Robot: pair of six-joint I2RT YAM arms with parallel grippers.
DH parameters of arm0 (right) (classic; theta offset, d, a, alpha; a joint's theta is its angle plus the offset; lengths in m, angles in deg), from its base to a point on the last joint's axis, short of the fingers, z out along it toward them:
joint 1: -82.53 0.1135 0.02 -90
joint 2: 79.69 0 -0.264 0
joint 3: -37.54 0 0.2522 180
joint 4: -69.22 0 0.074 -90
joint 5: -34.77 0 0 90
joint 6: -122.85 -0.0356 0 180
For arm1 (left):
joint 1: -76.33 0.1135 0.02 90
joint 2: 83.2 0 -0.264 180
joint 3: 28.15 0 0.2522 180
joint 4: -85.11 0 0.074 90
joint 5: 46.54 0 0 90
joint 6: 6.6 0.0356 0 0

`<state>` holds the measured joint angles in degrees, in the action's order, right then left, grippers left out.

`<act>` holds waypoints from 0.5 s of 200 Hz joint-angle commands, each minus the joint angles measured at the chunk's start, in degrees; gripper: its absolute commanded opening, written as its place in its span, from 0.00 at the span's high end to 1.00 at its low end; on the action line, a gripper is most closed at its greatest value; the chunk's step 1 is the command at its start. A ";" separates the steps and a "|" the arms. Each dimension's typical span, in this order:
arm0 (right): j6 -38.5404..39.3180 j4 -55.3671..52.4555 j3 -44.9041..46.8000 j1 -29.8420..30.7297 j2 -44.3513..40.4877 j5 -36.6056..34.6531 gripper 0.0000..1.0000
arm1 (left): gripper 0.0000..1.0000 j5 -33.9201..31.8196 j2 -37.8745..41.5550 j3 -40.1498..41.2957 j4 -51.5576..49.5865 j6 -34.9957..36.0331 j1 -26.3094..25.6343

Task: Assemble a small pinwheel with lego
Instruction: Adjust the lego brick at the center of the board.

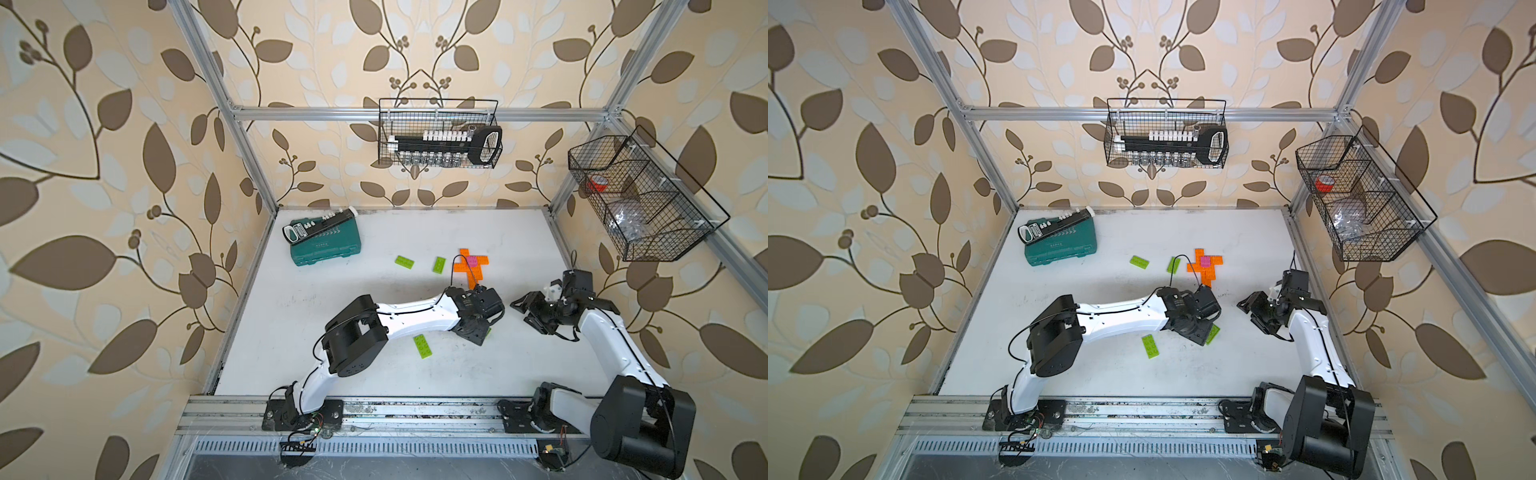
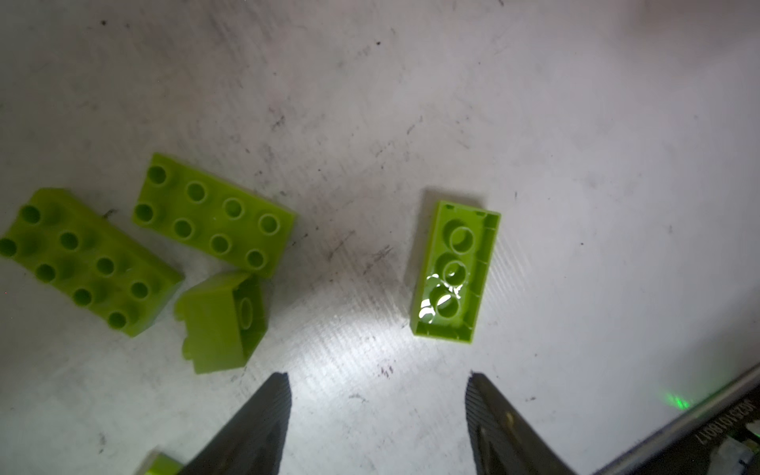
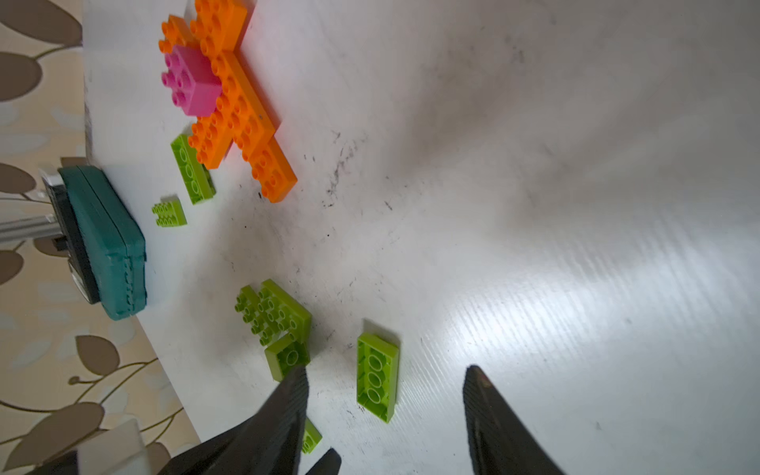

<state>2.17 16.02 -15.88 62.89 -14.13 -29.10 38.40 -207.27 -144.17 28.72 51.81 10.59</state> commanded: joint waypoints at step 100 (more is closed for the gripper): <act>1.83 -1.36 1.34 -3.21 -0.86 5.16 0.44 | 0.40 3.52 -15.36 -21.49 -11.47 8.98 -1.41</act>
<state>2.91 15.58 -15.20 59.90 -14.48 -24.93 40.45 -221.87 -163.71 19.87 59.11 9.85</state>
